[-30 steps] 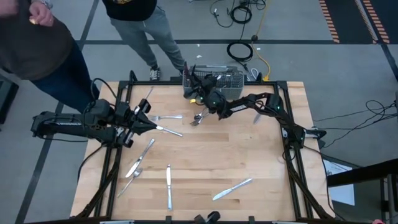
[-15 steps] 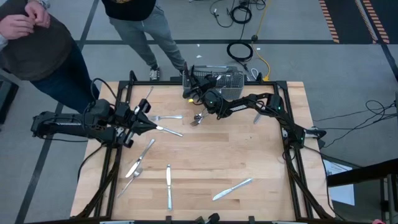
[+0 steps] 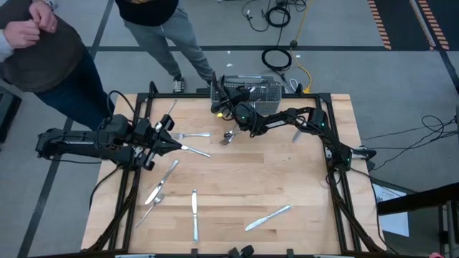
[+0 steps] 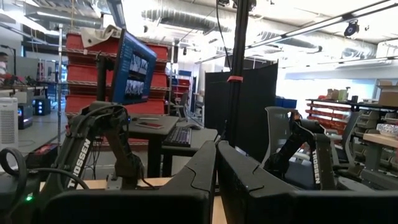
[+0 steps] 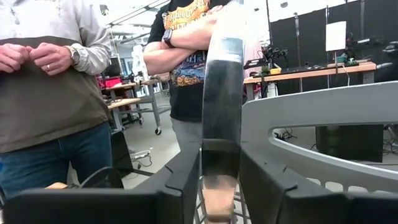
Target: Sort silverware
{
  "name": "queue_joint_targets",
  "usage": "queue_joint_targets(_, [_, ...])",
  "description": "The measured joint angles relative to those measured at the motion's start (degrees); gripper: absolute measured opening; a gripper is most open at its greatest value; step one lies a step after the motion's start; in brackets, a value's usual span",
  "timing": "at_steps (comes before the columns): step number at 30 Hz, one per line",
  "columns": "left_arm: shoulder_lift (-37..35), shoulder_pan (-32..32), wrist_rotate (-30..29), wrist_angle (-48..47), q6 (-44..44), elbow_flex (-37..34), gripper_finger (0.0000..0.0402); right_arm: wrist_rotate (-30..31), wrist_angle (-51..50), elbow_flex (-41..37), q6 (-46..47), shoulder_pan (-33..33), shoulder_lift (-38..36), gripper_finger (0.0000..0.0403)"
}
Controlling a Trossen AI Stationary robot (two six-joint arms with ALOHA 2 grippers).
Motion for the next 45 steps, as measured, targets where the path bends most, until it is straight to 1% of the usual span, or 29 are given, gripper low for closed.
queue_joint_targets(3, [0.0, 0.0, 0.0, -0.02, 0.0, 0.0, 0.0022, 0.02, 0.0, -0.02, 0.01, -0.02, 0.0, 0.0102])
queue_joint_targets(9, [0.0, 0.0, 0.0, 0.01, -0.08, 0.0, 0.0022, -0.17, 0.46, -0.08, -0.06, 0.01, 0.0, 0.0084])
queue_joint_targets(13, [0.0, 0.0, 0.0, 0.25, -0.73, 0.0, 0.0022, -0.33, 2.56, -0.32, -3.66, 0.3, -1.38, 0.0089])
queue_joint_targets(16, [-0.02, 0.02, -0.02, 0.53, -2.67, 0.0, 0.0022, 0.29, 0.68, -0.65, -7.7, 0.54, -4.65, 0.01])
queue_joint_targets(20, [0.0, 0.02, -0.9, 1.1, -4.66, 0.0, 0.0022, 0.0, -1.29, -0.35, -12.53, 0.33, -12.29, 0.0116])
queue_joint_targets(24, [0.0, 0.02, -2.89, 3.76, -4.68, 0.0, 0.0022, -0.83, -8.49, -0.33, -18.83, 0.3, -19.95, 0.0129])
queue_joint_targets(28, [-0.04, 0.02, -5.72, 6.43, -4.7, 0.0, 0.0022, -3.88, -21.18, -0.21, -24.72, 0.52, -32.09, 0.0134])
queue_joint_targets(30, [0.0, 0.02, -6.28, 7.27, -4.72, 0.0, 0.0022, -5.59, -30.29, -0.11, -25.81, 0.4, -38.67, 0.0134])
queue_joint_targets(33, [-0.01, 0.02, -7.29, 7.26, -6.19, 0.0, 0.0022, -9.72, -47.09, -0.17, -25.5, 0.35, -48.71, 0.0133])
queue_joint_targets(38, [-0.02, 0.02, -7.8, 6.87, -7.74, 0.0, 0.0022, -17.54, -78.7, -0.04, -18.58, 2.61, -65.42, 0.0133])
queue_joint_targets(41, [0.0, 0.02, -8.05, 6.33, -7.74, 0.0, 0.0022, -21.65, -96.34, -0.04, -14.2, 6.97, -71.16, 0.0132])
queue_joint_targets(43, [-0.02, 0.02, -8.95, 6.14, -7.74, 0.0, 0.0022, -24.6, -106.54, -0.14, -10.14, 10.73, -72.91, 0.0132])
queue_joint_targets(45, [0.0, 0.02, -9.66, 5.9, -7.74, 0.0, 0.0022, -25.99, -114.44, -0.17, -5.73, 14.84, -73.45, 0.0132])
